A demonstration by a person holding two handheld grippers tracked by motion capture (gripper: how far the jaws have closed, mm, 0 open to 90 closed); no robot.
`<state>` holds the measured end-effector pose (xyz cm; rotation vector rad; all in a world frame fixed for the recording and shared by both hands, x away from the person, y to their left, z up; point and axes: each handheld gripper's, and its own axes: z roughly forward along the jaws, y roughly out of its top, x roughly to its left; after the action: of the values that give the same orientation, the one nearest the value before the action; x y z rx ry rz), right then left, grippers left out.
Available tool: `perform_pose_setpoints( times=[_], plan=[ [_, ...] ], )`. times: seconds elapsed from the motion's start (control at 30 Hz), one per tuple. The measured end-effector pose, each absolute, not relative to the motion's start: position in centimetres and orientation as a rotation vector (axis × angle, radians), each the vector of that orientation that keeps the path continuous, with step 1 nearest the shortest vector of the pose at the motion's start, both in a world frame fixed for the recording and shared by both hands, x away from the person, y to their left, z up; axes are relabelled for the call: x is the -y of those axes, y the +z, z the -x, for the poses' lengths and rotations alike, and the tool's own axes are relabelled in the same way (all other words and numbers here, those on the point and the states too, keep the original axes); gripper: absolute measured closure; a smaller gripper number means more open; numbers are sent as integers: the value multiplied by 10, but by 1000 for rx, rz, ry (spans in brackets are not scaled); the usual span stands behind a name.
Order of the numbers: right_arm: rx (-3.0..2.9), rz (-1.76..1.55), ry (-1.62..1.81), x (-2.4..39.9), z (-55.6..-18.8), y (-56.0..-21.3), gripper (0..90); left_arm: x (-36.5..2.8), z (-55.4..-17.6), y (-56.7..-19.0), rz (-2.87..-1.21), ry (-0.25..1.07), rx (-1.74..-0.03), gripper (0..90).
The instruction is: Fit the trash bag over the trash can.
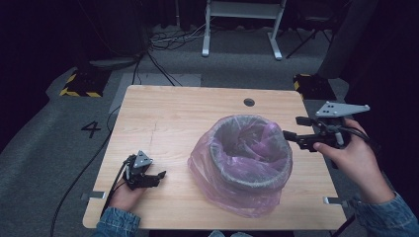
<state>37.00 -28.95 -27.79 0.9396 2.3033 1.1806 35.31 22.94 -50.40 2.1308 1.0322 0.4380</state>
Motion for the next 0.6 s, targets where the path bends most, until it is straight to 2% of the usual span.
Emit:
perform_pose_setpoints(
  times=[0.27, 0.6],
  plan=[
    [-2249, -1047, 1145, 325, -358, -288, 282, -229, -352, -504, -2130, 438, -1039, 258],
    [-2245, -1101, 1124, 354, -347, -317, 268, -229, -352, -504, -2131, 442, -1038, 257]
  ],
)
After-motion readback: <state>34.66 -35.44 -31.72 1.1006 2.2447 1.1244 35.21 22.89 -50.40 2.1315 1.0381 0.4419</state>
